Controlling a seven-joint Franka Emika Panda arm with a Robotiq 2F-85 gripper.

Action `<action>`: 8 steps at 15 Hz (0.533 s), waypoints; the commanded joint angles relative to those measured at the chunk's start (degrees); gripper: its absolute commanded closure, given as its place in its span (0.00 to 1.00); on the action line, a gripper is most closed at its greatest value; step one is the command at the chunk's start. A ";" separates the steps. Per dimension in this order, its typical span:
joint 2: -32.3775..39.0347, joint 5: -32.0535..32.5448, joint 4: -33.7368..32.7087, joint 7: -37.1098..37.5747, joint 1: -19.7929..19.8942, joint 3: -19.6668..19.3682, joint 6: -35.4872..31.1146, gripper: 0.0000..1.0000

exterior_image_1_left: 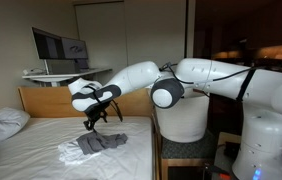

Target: Put the gray and white clothes in the basket respectively

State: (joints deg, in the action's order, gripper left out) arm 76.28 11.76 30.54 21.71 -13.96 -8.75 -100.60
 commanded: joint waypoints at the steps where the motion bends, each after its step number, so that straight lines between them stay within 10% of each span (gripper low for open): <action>1: 3.43 -0.55 -1.62 2.06 0.03 0.23 -2.81 0.00; 8: 8.54 0.11 -2.66 10.95 0.02 -1.07 -11.51 0.00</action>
State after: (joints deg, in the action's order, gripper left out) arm 82.45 11.59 30.12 28.54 -14.04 -8.67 -109.59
